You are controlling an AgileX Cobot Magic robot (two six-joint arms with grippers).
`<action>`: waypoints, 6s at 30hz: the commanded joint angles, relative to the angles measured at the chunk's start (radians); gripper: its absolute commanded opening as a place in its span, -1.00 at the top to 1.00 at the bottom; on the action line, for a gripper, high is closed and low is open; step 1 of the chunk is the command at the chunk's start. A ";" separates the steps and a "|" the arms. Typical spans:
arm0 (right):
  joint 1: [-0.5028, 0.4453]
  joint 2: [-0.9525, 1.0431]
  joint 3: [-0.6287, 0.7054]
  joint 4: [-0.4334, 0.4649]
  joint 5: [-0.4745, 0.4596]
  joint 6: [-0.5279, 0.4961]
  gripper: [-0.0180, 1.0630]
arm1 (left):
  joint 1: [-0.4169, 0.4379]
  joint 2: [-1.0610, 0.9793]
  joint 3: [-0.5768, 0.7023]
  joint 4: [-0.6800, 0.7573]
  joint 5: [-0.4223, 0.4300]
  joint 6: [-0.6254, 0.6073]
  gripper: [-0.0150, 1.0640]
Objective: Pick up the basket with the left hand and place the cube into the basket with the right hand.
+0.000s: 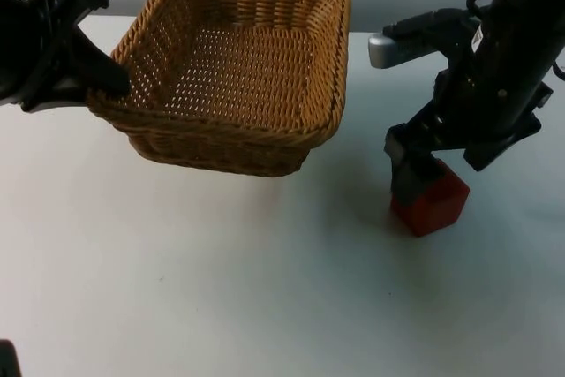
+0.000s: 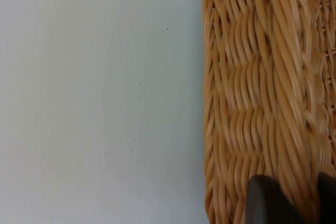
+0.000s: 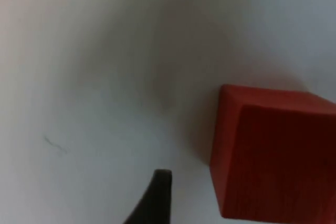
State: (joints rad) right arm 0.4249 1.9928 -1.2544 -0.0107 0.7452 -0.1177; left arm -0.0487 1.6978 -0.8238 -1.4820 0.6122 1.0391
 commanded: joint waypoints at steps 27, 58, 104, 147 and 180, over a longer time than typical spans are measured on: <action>-0.018 0.038 -0.005 -0.010 -0.083 0.039 -0.65 | -0.002 -0.014 0.001 -0.029 0.021 0.001 0.97; -0.099 -0.141 -0.042 -0.191 -0.067 0.301 0.55 | -0.002 -0.014 0.001 -0.029 0.019 0.001 0.97; 0.113 -0.009 -0.449 0.236 -0.151 -0.065 -0.30 | -0.002 -0.014 0.001 -0.029 0.014 0.001 0.97; -0.506 -1.106 0.214 -0.169 -0.016 0.276 0.97 | -0.005 -0.008 0.001 -0.091 0.010 0.001 0.97; -0.506 -1.189 0.277 -0.138 -0.015 0.276 0.97 | -0.006 0.267 -0.001 -0.191 0.176 0.064 -0.20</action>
State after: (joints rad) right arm -0.0760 0.8067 -0.9812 -0.1508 0.7440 0.1552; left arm -0.0487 1.9671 -0.8197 -1.6664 0.7609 1.0981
